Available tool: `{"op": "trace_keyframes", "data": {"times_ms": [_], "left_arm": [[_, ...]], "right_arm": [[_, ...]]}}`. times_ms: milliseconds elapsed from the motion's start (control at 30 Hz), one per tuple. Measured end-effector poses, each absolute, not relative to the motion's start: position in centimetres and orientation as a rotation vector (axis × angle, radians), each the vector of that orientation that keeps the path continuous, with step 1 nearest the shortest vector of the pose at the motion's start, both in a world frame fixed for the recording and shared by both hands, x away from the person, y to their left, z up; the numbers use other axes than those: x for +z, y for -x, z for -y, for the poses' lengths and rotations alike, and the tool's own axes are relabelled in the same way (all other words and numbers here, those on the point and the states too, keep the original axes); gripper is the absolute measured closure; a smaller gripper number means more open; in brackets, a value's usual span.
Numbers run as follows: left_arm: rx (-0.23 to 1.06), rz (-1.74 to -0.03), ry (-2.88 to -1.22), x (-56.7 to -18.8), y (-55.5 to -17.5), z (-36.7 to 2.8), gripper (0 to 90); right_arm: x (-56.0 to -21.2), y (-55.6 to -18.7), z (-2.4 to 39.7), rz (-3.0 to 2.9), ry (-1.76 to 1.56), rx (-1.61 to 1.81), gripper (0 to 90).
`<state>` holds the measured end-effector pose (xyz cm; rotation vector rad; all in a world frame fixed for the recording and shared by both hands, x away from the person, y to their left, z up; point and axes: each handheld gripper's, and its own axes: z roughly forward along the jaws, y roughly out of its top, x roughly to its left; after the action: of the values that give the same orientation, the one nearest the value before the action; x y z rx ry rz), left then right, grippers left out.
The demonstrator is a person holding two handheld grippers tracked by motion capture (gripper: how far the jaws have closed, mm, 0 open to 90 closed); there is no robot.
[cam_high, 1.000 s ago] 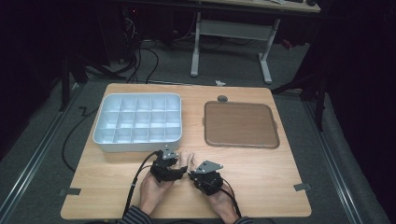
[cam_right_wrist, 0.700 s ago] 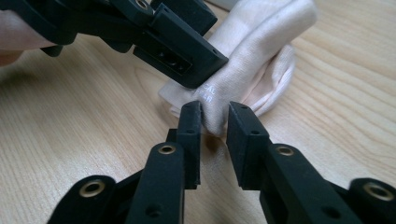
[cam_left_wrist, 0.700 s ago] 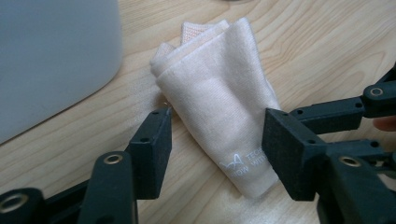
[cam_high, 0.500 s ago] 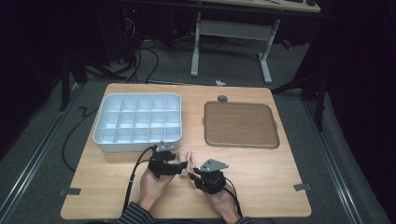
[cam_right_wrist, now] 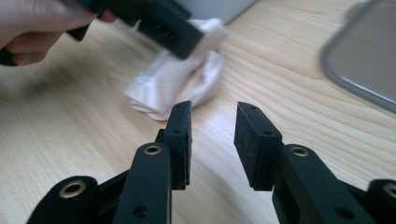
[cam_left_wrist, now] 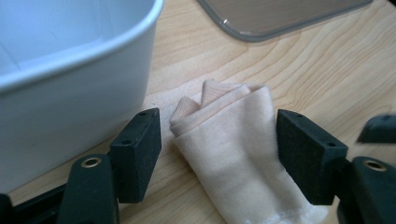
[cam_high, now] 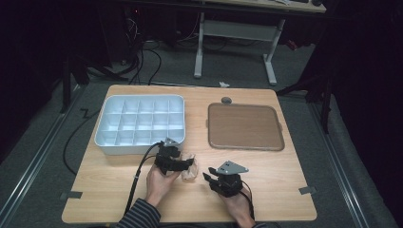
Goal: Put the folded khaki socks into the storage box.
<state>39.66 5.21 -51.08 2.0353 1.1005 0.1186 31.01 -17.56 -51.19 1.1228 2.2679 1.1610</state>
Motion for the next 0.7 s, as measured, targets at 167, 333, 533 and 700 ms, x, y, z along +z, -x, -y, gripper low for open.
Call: {"op": "trace_keyframes", "data": {"times_ms": [167, 333, 533, 700], "left_arm": [[0.098, -1.109, -2.048, -51.7, -39.9, -4.8, 35.2], [0.078, -1.109, -2.063, -52.2, -40.1, -4.6, 38.6], [0.082, -1.084, -2.067, -52.3, -40.1, -4.5, 45.7], [0.07, -1.074, -2.069, -52.4, -40.1, -4.5, 51.5]], "right_arm": [[-51.1, -31.2, 19.7, -2.214, -1.18, 1.149, 64.7], [-51.2, -31.7, 21.5, -2.15, -1.236, 1.106, 62.1], [-51.7, -32.4, 23.5, -2.103, -1.301, 1.012, 59.1], [-52.0, -32.9, 24.8, -2.063, -1.354, 0.944, 56.6]]}}
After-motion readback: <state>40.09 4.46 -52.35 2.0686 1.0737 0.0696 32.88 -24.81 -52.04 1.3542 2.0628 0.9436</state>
